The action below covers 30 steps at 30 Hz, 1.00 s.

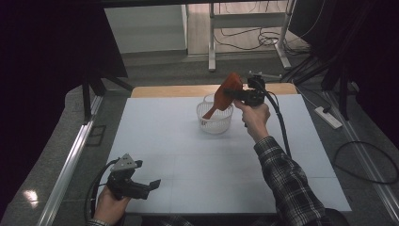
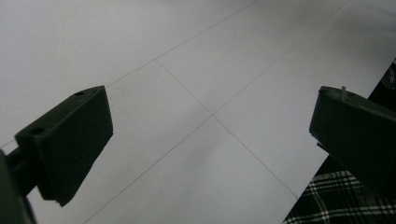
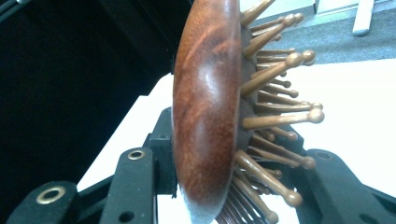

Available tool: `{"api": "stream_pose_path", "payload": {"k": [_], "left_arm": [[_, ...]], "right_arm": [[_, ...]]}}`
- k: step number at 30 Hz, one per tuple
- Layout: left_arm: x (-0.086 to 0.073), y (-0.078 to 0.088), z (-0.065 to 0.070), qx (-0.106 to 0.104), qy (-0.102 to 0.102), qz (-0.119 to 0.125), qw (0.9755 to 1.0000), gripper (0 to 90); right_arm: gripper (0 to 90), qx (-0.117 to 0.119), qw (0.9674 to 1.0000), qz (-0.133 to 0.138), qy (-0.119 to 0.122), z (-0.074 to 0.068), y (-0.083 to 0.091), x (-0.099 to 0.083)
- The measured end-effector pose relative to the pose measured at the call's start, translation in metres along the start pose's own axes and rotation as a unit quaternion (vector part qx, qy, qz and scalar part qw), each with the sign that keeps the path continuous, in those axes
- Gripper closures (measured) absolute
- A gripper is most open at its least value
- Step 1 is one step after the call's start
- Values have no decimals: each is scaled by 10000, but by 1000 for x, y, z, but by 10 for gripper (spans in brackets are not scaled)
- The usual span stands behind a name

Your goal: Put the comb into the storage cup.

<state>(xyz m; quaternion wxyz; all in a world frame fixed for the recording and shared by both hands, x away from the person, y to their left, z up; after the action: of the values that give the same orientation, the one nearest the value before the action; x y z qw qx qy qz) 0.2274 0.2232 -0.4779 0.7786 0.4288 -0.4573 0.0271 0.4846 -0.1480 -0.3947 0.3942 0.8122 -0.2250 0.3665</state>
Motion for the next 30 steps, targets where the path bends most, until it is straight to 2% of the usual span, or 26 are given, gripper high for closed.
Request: {"api": "stream_pose_path", "payload": {"k": [21,30], "left_arm": [[0,0,-1,-6,21,-4,10000,5],[0,0,-1,-3,5,-25,10000,6]], "right_arm": [[548,-177,9997,-138,87,9,-13,-18],[544,-166,9998,-112,-29,14,-12,-22]]}}
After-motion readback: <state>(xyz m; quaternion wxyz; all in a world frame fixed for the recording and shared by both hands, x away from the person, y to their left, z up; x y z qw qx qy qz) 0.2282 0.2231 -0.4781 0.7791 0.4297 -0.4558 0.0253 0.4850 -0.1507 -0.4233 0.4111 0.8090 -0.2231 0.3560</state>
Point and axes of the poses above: each handheld gripper's, and its own axes: y roughly backward along the jaws, x roughly out of its top, z roughly to its right, the point moved 1 cm from there along -y, roughly forward along the jaws, and after that the axes turned 5 degrees about -x, right-handed, at the moved point
